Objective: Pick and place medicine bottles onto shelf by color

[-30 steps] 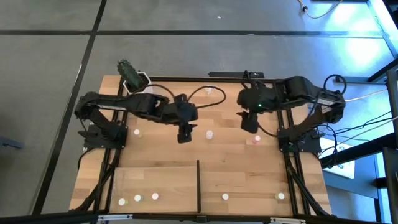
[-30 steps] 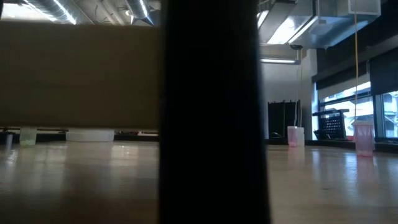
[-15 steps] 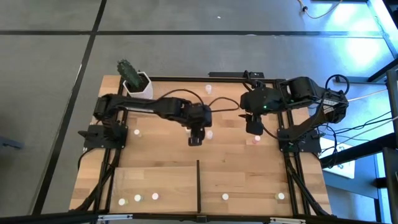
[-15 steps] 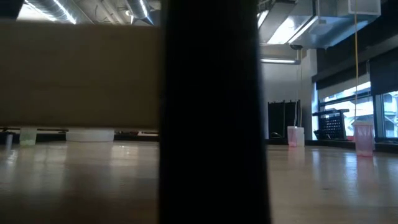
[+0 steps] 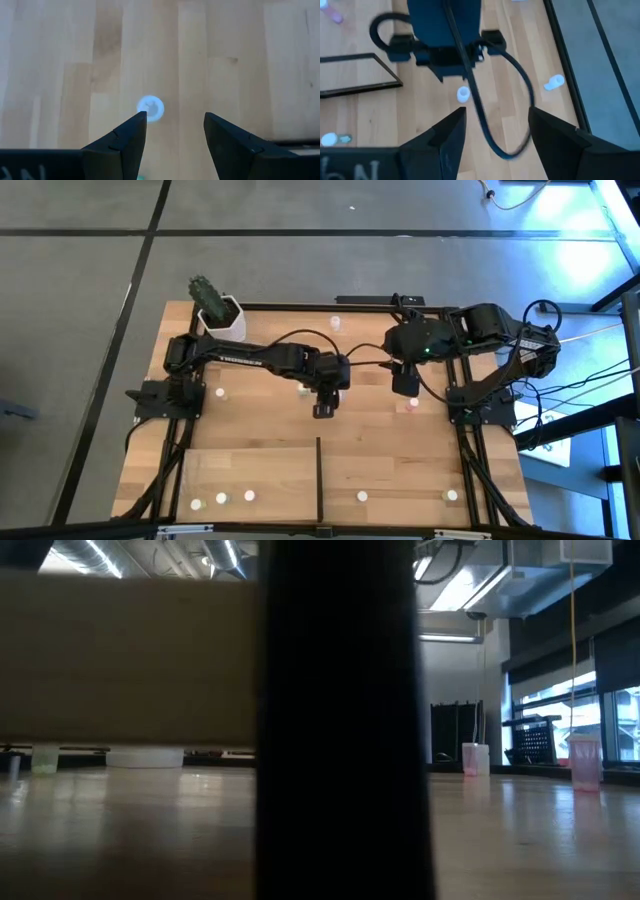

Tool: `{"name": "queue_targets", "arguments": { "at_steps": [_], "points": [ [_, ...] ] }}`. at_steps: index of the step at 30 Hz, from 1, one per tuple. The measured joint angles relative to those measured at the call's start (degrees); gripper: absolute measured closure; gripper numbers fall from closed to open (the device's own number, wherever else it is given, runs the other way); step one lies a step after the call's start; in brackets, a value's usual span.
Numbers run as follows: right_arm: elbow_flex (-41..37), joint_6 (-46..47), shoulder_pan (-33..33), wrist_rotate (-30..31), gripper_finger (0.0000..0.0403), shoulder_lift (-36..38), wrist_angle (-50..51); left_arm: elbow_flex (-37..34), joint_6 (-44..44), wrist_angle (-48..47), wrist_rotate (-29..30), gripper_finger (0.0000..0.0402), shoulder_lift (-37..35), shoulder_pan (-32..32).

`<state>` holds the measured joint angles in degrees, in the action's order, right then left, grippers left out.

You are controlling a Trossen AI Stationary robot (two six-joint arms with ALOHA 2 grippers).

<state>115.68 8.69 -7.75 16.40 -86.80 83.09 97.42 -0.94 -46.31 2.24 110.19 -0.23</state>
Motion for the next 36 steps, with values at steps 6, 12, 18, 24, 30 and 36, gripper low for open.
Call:
{"name": "queue_targets", "arguments": {
  "at_steps": [6, 12, 18, 24, 30, 36],
  "points": [
    [0.0, 0.0, 0.0, 0.0, 0.0187, 0.0, -1.3, 0.0, -0.7, 0.1, 0.5, 0.0210, 0.9, 1.3],
    [0.0, 0.0, 0.0, 0.0, 0.0187, 0.0, -2.8, 0.0, 0.6, -0.9, -0.3, 0.0206, 1.5, 2.0],
    [0.0, 0.0, 0.0, 0.0, 0.0187, 0.0, -2.8, -1.0, 1.1, 0.4, -0.5, 0.0151, 2.1, 2.0],
    [0.0, 0.0, 0.0, 0.0, 0.0187, 0.0, -2.8, -6.4, 0.2, 6.8, 0.0, 0.0112, 2.0, 2.0],
    [0.0, 0.0, 0.0, 0.0, 0.0187, 0.0, -2.8, -11.9, 0.1, 17.0, 0.0, 0.0110, 2.0, 2.1],
    [0.0, 0.0, 0.0, 0.0, 0.0187, 0.0, -2.8, -16.6, 0.0, 23.3, 0.6, 0.0112, 2.1, 2.1]
  ]
}}
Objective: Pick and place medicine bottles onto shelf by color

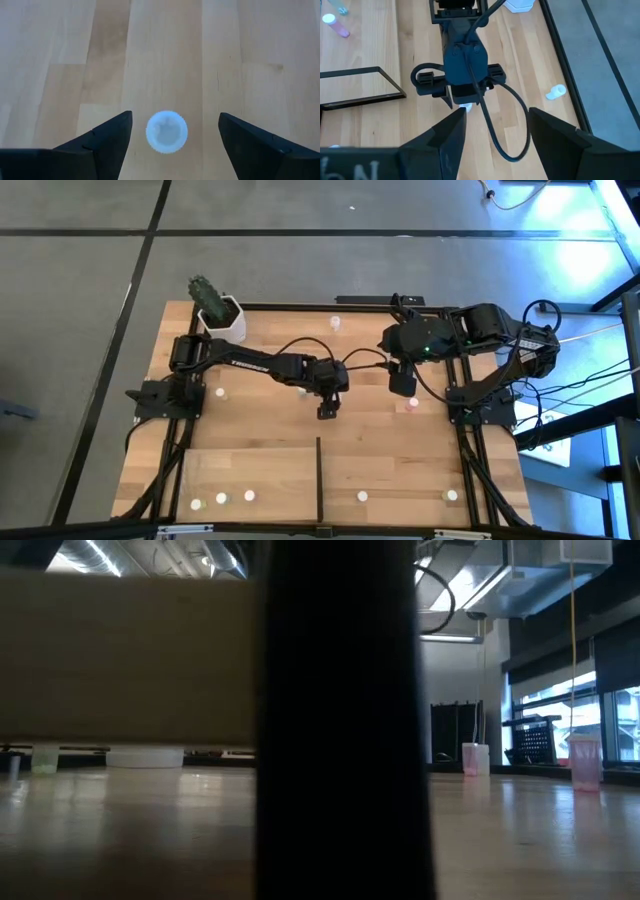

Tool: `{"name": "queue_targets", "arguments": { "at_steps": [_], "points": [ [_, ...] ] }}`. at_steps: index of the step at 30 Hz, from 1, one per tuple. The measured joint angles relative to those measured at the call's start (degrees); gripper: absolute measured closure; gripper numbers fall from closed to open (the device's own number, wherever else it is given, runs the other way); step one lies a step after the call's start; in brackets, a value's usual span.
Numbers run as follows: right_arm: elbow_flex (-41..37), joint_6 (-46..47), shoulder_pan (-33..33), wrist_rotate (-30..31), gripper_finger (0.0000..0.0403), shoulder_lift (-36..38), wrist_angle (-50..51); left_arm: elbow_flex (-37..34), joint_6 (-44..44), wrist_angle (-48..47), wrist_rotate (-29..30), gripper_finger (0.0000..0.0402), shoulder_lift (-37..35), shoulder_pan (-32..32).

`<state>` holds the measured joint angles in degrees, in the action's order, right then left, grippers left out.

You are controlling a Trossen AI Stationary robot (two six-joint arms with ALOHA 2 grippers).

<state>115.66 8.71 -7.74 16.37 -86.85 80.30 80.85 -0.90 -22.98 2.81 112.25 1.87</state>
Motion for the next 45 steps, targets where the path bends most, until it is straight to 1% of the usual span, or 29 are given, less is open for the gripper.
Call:
{"name": "queue_targets", "arguments": {
  "at_steps": [4, 7, 15, 17, 22, 27, 39, 42, 45],
  "points": [
    [0.0, 0.0, 0.0, 0.0, 0.0187, 0.0, 0.0, -2.9, -0.1, 4.0, 2.7, 0.0109, 0.0, 0.0],
    [0.0, 0.0, 0.0, 0.0, 0.0187, 0.0, 0.0, -4.3, -0.1, 5.2, 3.5, 0.0108, 0.0, 0.1],
    [0.0, 0.0, 0.0, 0.0, 0.0187, 0.0, 0.0, -5.5, -0.1, 9.1, 3.7, 0.0108, 1.8, 0.1],
    [0.0, 0.0, 0.0, 0.0, 0.0187, 0.0, 0.0, -5.7, 0.0, 7.8, 3.7, 0.0107, 2.0, 0.2],
    [0.0, 0.0, 0.0, 0.0, 0.0187, 0.0, -0.3, -5.6, -0.1, 9.0, 3.7, 0.0114, 2.2, 0.5],
    [0.0, 0.0, 0.0, 0.0, 0.0187, 0.0, -0.3, -5.6, -0.1, 8.9, 3.7, 0.0147, 2.2, 0.6],
    [0.0, 0.0, 0.0, 0.0, 0.0187, 0.0, -0.3, -5.6, -0.2, 8.8, 3.7, 0.0259, 2.2, 0.6],
    [0.0, 0.0, 0.0, 0.0, 0.0187, 0.0, -0.4, -5.5, -0.3, 8.9, 3.4, 0.0274, 2.2, 0.6],
    [0.0, 0.0, 0.0, 0.0, 0.0187, 0.0, -0.4, -5.5, -1.5, 7.9, 2.5, 0.0275, 1.7, 0.6]
  ]
}}
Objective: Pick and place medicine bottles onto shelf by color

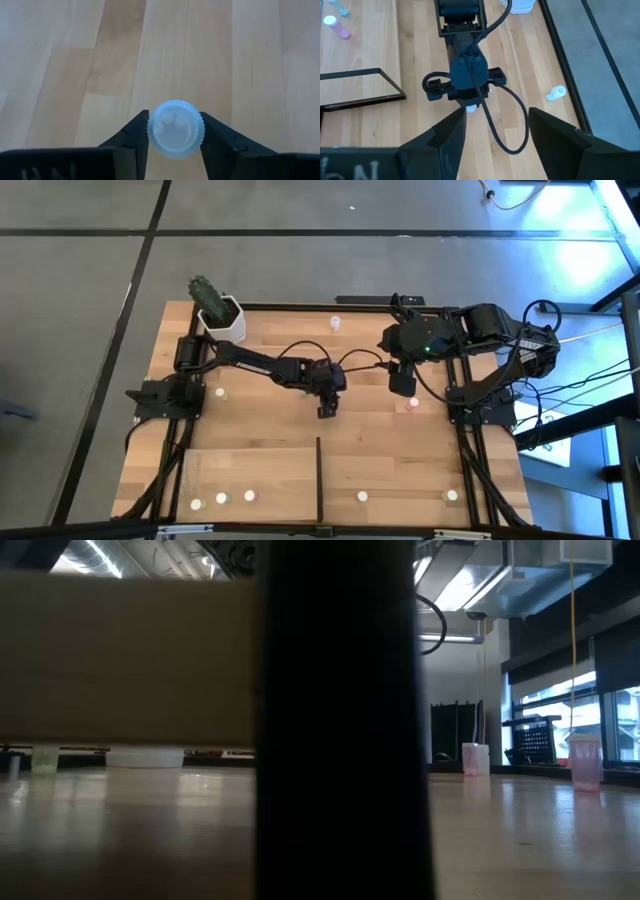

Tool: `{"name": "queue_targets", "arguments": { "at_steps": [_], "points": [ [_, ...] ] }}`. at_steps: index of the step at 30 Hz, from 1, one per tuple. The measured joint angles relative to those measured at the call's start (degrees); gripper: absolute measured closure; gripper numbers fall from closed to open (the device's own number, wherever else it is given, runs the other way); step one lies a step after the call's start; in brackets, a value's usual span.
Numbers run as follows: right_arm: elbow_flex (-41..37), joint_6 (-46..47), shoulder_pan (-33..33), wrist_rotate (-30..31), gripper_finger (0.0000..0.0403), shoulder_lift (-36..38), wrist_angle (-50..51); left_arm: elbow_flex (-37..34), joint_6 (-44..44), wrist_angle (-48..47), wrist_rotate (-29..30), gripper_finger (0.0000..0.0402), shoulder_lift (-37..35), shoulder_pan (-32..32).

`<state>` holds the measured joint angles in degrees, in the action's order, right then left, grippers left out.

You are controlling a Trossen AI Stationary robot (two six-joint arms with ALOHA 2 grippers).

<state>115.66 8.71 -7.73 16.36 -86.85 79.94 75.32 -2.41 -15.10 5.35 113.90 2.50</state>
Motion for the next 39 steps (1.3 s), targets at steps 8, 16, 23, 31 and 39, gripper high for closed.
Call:
{"name": "queue_targets", "arguments": {
  "at_steps": [8, 16, 23, 31, 39],
  "points": [
    [0.0, 0.0, 0.0, 0.0, 0.0187, 0.0, -0.3, 0.7, -0.5, -4.7, 0.1, 0.0277, -4.6, 0.0],
    [0.0, 0.0, 0.0, 0.0, 0.0187, 0.0, -1.8, 0.7, -1.8, -10.2, 5.1, 0.0277, -14.8, -1.2],
    [0.0, 0.0, 0.0, 0.0, 0.0187, 0.0, -2.8, 0.8, -6.7, -18.7, 9.7, 0.0277, -24.3, -5.6],
    [0.0, 0.0, 0.0, 0.0, 0.0187, 0.0, -3.1, 0.8, -17.8, -29.9, 13.4, 0.0277, -29.7, -14.0],
    [0.0, 0.0, 0.0, 0.0, 0.0187, 0.0, -3.1, 0.8, -33.7, -33.5, 16.4, 0.0277, -30.7, -23.4]
  ]
}}
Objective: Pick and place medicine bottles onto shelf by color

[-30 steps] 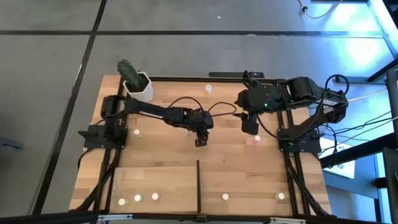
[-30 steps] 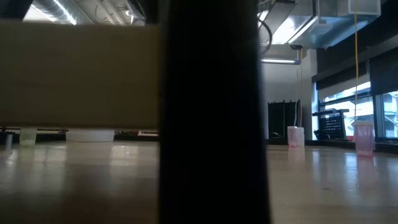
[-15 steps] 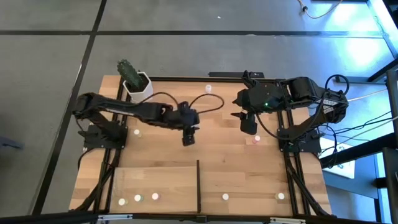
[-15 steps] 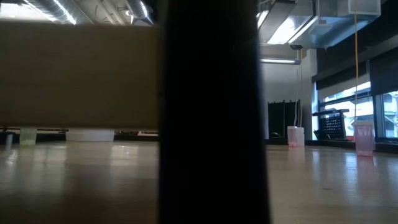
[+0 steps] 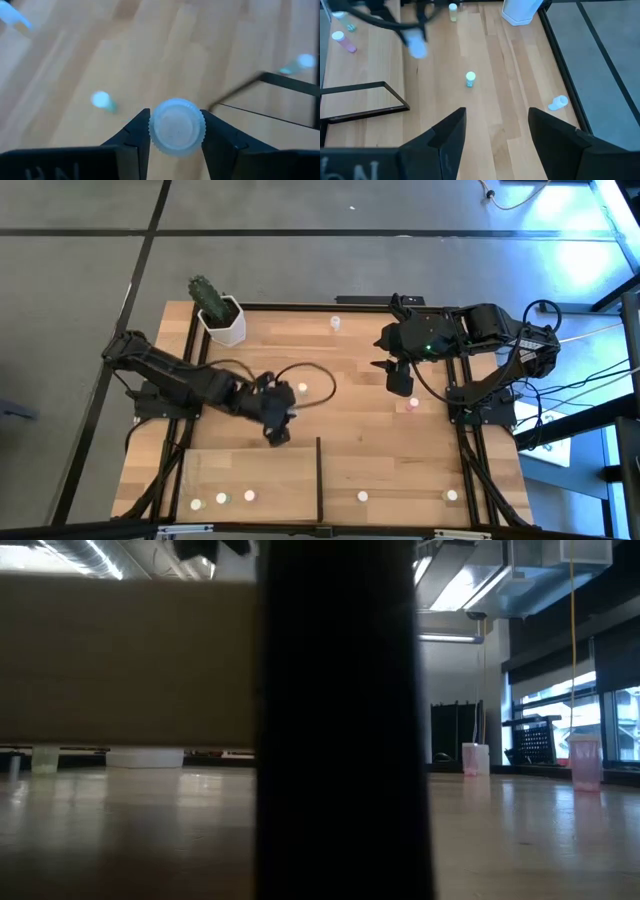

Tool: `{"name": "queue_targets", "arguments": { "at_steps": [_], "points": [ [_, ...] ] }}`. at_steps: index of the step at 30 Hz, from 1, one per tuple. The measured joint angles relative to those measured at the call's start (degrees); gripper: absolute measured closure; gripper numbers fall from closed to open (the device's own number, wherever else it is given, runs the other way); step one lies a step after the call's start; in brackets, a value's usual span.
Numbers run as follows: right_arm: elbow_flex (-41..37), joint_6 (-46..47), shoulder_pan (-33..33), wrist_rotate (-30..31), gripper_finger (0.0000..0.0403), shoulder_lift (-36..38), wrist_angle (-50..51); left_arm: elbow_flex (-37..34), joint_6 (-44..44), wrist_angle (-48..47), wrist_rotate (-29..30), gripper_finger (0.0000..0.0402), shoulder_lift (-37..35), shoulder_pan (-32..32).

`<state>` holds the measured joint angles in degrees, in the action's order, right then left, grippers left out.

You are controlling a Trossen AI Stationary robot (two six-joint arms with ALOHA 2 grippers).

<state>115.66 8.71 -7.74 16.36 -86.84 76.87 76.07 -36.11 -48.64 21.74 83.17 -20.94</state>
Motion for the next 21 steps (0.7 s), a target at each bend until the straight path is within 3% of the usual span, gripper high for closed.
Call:
{"name": "queue_targets", "arguments": {
  "at_steps": [9, 16, 21],
  "points": [
    [0.0, 0.0, 0.0, 0.0, 0.0187, 0.0, 0.0, 0.0, -17.7, -0.3, 1.7, 0.0277, 0.2, -9.1],
    [0.0, 0.7, 0.0, -0.2, 0.0187, 0.0, -0.4, 0.0, -25.0, -0.7, 2.2, 0.0277, 1.3, -14.5],
    [0.0, -0.8, 0.0, -8.4, 0.0187, 0.0, -1.5, 0.0, -25.0, -1.9, 2.6, 0.0277, 2.1, -17.3]
  ]
}}
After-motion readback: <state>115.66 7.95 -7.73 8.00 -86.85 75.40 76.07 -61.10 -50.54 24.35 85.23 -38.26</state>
